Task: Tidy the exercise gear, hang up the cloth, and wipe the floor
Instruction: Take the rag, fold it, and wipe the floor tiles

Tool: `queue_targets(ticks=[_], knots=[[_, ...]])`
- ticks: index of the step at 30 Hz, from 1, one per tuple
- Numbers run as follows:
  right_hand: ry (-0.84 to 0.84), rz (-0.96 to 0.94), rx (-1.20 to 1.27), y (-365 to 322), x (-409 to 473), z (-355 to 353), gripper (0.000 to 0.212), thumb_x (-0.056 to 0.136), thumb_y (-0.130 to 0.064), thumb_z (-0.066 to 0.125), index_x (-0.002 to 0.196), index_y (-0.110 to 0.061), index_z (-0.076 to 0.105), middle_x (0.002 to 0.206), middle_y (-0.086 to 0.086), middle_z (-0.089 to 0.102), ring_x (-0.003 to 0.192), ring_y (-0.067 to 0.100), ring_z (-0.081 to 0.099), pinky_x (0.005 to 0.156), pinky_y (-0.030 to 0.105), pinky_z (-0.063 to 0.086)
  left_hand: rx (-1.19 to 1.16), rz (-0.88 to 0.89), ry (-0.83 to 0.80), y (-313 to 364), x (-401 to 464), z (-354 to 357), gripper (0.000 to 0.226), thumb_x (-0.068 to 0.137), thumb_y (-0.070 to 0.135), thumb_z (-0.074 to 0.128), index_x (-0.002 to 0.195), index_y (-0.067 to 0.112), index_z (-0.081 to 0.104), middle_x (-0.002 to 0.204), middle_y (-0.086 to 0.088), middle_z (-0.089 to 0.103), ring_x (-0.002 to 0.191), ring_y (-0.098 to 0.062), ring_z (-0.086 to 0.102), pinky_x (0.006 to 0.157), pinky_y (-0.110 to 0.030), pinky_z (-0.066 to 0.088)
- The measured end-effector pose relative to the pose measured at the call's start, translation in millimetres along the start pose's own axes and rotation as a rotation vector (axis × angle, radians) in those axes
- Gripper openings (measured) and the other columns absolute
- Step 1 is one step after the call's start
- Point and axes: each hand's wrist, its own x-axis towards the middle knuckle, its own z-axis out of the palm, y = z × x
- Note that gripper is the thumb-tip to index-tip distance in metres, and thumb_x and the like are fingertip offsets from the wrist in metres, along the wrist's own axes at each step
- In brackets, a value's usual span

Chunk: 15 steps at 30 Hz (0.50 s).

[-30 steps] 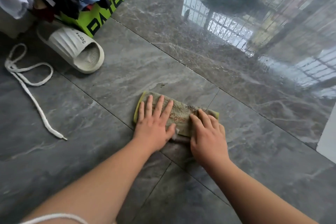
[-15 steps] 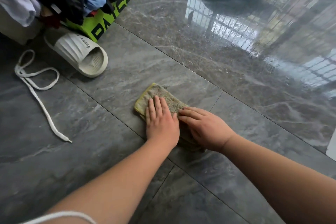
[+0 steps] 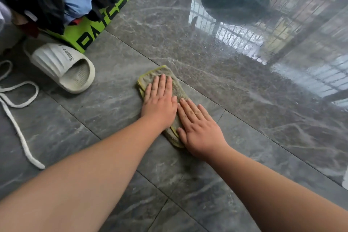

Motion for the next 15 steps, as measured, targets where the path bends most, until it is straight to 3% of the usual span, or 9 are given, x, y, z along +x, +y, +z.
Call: queue_targets(ticks=[6, 15], knots=[[0.040, 0.149, 0.033, 4, 3, -1, 0.068, 0.100, -0.047, 0.023, 0.157, -0.013, 0.012, 0.165, 0.003, 0.007, 0.152, 0.016, 0.000, 0.122, 0.043, 0.003, 0.054, 0.145, -0.011, 14, 29, -5, 0.064, 0.102, 0.038, 0.017, 0.156, 0.015, -0.009, 0.165, -0.004, -0.013, 0.150, -0.019, -0.015, 0.121, -0.040, -0.010], [0.079, 0.330, 0.049, 9, -6, 4, 0.067, 0.099, -0.043, 0.028, 0.156, -0.010, 0.016, 0.164, 0.005, 0.009, 0.152, 0.019, 0.003, 0.122, 0.046, 0.005, 0.107, 0.289, -0.057, 44, 48, -8, 0.065, 0.101, 0.039, 0.016, 0.156, 0.017, -0.010, 0.164, -0.003, -0.015, 0.150, -0.018, -0.016, 0.121, -0.040, -0.011]])
